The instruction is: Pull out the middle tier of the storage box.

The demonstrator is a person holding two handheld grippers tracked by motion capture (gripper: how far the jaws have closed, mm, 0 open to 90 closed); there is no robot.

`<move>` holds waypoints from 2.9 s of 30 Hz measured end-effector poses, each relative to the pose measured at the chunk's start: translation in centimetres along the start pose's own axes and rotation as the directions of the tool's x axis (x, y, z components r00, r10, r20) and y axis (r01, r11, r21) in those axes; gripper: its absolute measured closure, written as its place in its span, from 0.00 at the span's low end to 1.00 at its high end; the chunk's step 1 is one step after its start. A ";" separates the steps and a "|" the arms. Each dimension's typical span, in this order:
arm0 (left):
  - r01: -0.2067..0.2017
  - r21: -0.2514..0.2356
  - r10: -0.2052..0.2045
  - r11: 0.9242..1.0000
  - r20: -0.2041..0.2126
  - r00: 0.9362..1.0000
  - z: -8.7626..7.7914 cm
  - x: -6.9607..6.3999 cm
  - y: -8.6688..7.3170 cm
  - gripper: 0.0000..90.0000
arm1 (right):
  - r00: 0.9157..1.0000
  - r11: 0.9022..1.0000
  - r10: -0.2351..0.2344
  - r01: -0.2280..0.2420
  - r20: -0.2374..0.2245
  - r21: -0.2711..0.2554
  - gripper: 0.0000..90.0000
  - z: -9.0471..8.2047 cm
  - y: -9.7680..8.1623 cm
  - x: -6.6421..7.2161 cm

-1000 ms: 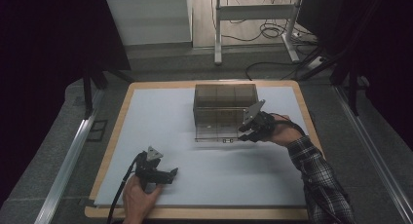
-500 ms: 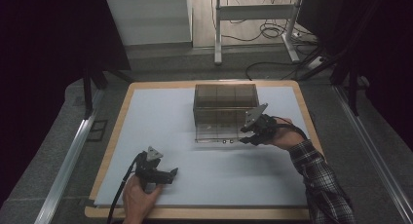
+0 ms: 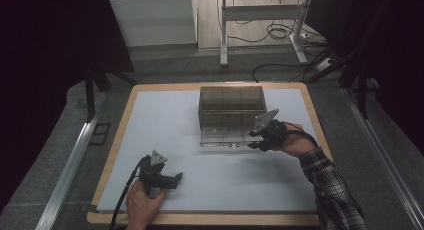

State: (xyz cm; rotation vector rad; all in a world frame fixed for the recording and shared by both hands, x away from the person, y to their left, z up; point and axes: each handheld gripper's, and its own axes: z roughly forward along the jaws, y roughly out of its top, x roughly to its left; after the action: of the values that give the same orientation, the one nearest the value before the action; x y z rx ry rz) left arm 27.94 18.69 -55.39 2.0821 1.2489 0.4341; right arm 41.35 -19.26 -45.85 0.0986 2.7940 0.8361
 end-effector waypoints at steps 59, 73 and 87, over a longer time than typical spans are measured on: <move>-0.002 0.001 0.002 1.000 -0.003 1.000 0.0 0.0 0.0 0.00 | 0.931 0.944 0.321 -0.300 0.173 -0.138 0.14 -2.6 -4.1 5.6; -0.002 0.000 0.002 1.000 -0.002 1.000 0.0 0.0 0.0 0.00 | 0.903 0.923 0.375 -0.345 0.209 -0.168 0.04 -3.5 -5.6 7.4; -0.002 0.000 0.002 1.000 -0.002 1.000 0.0 0.0 0.0 0.00 | 0.870 0.896 0.439 -0.406 0.225 -0.180 0.00 -3.5 -8.4 9.2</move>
State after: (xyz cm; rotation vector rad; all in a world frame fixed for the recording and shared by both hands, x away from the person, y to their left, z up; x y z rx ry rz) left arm 27.96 18.70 -55.39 2.0836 1.2481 0.4368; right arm 31.61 -26.91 -49.41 0.7697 2.4914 1.0078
